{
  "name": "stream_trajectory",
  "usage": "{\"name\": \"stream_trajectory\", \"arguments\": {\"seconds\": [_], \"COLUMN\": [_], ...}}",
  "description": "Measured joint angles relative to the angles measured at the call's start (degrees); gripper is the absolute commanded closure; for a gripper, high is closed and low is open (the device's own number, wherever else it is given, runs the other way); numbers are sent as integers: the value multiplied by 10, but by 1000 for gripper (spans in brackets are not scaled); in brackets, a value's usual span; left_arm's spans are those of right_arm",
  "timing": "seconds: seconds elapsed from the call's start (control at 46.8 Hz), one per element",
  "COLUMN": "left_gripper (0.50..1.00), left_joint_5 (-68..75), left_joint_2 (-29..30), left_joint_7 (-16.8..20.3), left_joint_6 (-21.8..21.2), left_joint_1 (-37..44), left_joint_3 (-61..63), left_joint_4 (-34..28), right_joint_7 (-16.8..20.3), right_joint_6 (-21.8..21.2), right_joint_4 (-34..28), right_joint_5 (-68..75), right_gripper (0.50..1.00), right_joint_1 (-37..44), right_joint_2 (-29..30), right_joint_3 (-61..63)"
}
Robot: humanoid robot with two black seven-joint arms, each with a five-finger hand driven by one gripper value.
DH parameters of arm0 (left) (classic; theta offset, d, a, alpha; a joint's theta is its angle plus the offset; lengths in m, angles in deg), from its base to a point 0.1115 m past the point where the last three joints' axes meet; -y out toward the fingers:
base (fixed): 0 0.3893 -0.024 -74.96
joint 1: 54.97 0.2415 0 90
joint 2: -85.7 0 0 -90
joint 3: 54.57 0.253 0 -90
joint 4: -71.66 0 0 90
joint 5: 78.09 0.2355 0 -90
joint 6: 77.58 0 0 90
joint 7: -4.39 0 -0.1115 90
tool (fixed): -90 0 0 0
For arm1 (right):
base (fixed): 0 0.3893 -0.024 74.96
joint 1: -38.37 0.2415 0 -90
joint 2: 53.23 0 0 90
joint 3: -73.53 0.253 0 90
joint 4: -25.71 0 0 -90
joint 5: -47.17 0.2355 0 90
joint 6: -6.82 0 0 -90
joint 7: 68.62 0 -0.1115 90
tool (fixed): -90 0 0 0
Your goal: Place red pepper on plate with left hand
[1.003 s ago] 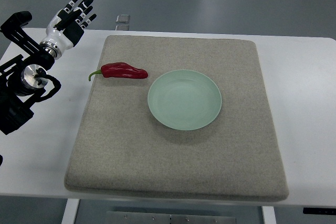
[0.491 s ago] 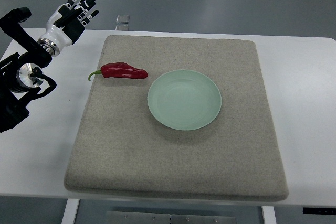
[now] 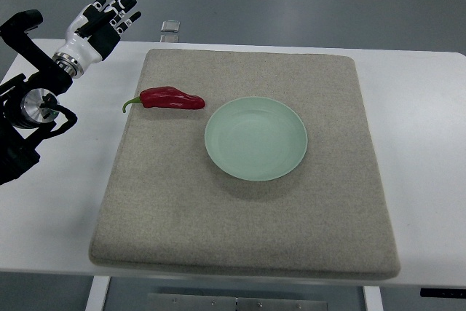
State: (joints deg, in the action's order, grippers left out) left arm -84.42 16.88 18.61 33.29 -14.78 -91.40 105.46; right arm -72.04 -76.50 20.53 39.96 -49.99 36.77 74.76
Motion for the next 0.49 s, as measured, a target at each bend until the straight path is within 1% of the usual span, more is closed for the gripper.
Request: {"name": "stream_trajectory", "arguments": {"seconds": [0.256, 0.491], "left_gripper": [500, 500], "left_joint_5": [0, 0], "left_joint_2": [1, 5], "left_joint_7": [1, 12], "left_joint_6": [1, 3], "left_joint_1": [-3, -4], "left_joint_3": [0, -1], "left_joint_4": [0, 1], "right_joint_7": [0, 0], "right_joint_6": [0, 0], "right_joint_4": [0, 0], "right_joint_5": [0, 0], "right_gripper": [572, 572], "right_joint_1": [0, 0], "right_joint_2": [0, 0], "right_joint_3": [0, 0]}}
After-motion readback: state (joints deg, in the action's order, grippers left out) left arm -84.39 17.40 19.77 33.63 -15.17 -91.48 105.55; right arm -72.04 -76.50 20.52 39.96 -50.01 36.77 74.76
